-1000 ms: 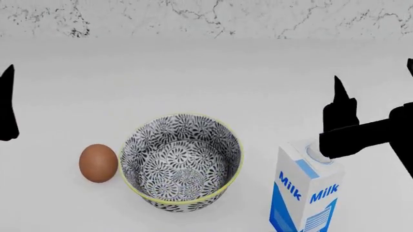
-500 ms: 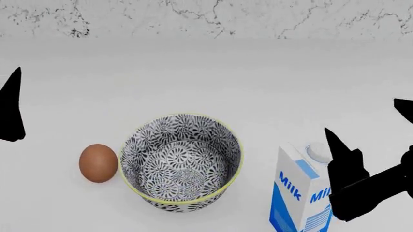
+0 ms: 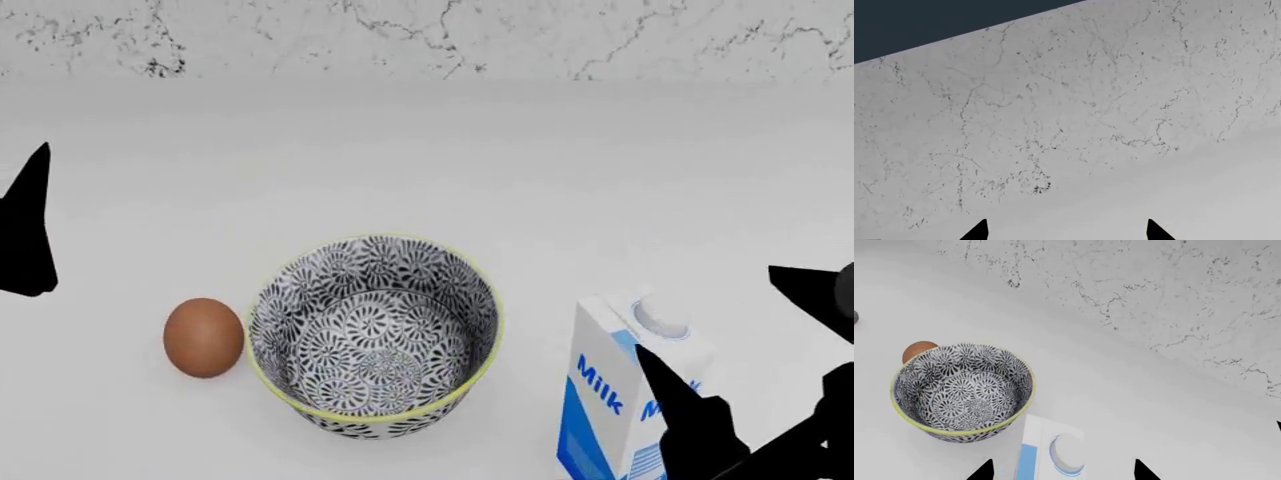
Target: Place the eggs and milk next to the bowl.
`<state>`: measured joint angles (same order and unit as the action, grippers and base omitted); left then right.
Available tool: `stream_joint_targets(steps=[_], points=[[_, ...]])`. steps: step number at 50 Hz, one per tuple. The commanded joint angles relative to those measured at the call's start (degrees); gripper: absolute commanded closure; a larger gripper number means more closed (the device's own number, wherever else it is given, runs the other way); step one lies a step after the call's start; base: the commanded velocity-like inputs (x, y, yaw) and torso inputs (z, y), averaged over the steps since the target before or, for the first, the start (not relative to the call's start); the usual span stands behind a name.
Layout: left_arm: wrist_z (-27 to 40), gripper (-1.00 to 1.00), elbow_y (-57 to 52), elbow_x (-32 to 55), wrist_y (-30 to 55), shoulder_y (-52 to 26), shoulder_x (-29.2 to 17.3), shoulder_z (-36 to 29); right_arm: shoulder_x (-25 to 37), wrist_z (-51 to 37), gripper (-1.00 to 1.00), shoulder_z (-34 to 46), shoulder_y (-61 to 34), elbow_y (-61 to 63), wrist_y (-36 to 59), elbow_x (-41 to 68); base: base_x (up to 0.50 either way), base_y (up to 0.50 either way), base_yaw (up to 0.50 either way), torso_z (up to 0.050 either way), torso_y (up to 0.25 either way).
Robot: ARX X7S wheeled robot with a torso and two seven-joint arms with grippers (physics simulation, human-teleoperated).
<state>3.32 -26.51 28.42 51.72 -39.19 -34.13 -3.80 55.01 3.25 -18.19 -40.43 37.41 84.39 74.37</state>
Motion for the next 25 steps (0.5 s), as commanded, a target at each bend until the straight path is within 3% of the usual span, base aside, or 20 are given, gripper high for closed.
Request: stream_joint_targets(steps=[1, 25], points=[[-1.8, -1.0, 1.5, -0.7, -0.5, -0.6, 0.6, 1.4, -0.9, 3.3, -1.0, 1.3, 2.7, -0.3, -3.7, -3.9, 0.0, 0.0, 0.0, 0.0, 0.0], [-1.8, -1.0, 2.4, -0.8, -1.0, -0.9, 0.7, 0.5, -1.8, 6.6, -1.0, 5.2, 9.7, -1.9, -10.8, -11.3, 0.0, 0.0, 0.0, 0.0, 0.0]])
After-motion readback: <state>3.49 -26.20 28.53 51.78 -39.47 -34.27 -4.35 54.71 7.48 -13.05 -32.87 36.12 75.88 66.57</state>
